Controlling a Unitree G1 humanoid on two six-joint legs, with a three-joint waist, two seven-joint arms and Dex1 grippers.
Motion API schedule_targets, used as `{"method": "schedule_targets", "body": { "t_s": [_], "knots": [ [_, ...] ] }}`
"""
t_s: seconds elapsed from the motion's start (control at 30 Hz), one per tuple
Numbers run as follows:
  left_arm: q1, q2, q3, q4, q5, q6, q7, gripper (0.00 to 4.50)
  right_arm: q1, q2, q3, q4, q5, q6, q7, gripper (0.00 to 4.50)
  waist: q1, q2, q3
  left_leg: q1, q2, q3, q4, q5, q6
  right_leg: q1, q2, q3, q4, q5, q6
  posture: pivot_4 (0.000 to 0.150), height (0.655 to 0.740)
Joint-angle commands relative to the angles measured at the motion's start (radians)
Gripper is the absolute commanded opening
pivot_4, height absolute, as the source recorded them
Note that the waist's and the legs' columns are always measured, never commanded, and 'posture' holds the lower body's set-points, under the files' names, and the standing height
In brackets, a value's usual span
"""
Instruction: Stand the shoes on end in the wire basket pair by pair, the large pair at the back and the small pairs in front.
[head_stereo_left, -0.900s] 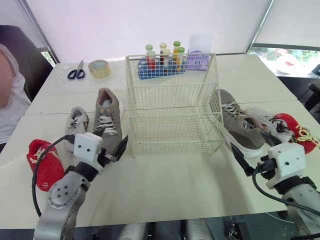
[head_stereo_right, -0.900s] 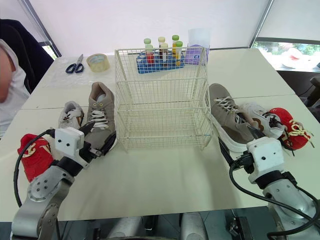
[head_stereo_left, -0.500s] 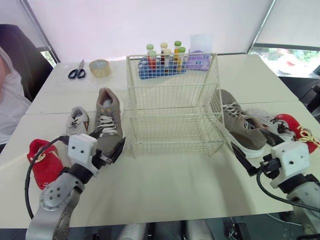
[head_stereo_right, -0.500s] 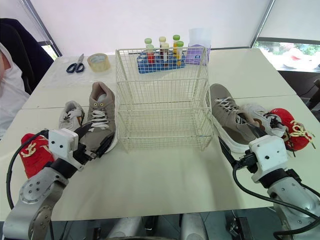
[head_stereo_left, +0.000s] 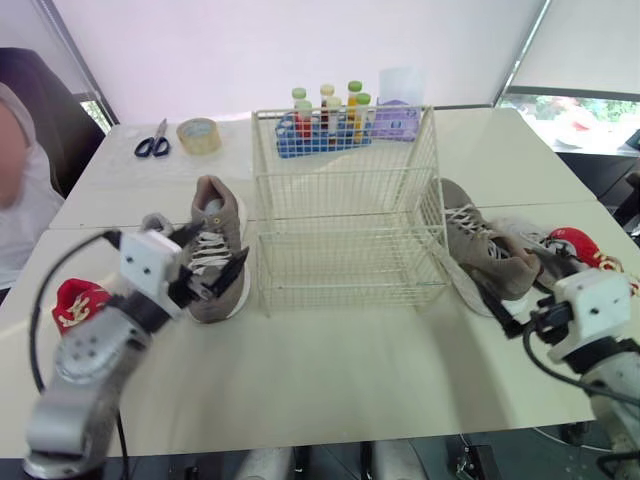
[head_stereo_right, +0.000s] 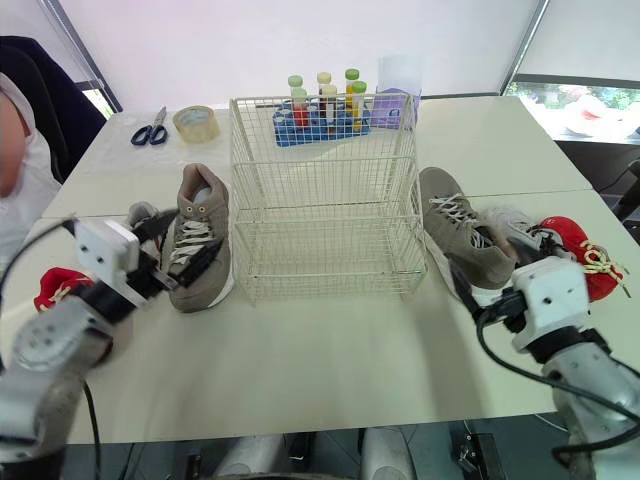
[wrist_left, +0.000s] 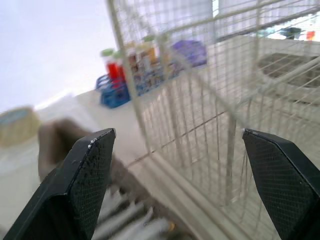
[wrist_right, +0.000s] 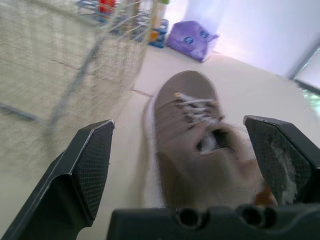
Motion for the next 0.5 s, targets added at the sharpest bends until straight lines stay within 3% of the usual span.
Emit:
{"method": "schedule_targets", "body": {
  "t_s": [0.03, 0.2, 0.5],
  "knots": [
    [-0.176, 0.154, 0.022, 0.094, -0.261, 0.205, -0.178, 4.16, -0.027, -0.017, -0.058, 0.051, 0.05, 0.043, 0.0, 4.5, 0.003, -0.003, 0.001, 0.001, 0.0, -0.001, 0.0, 0.0, 0.0, 0.001, 0.0, -0.001, 0.0, -0.001, 0.0, 0.15, 0.74],
    [-0.461, 0.267, -0.093, 0.209, -0.424, 0.38, -0.372, 4.16, -0.073, 0.014, -0.062, 0.067, 0.164, 0.228, -0.063, 4.5, -0.002, -0.002, 0.001, 0.0, -0.001, -0.002, 0.0, 0.0, 0.0, -0.001, -0.001, -0.002, 0.0, 0.0, 0.001, 0.15, 0.74],
    [-0.61, 0.195, -0.247, 0.29, -0.354, 0.362, -0.475, 4.16, -0.155, 0.032, -0.029, 0.115, 0.249, 0.399, -0.156, 4.5, -0.003, -0.001, 0.001, 0.0, -0.001, -0.002, -0.001, 0.0, 0.0, 0.001, -0.001, -0.001, 0.001, 0.0, 0.001, 0.15, 0.74]
  ]
}}
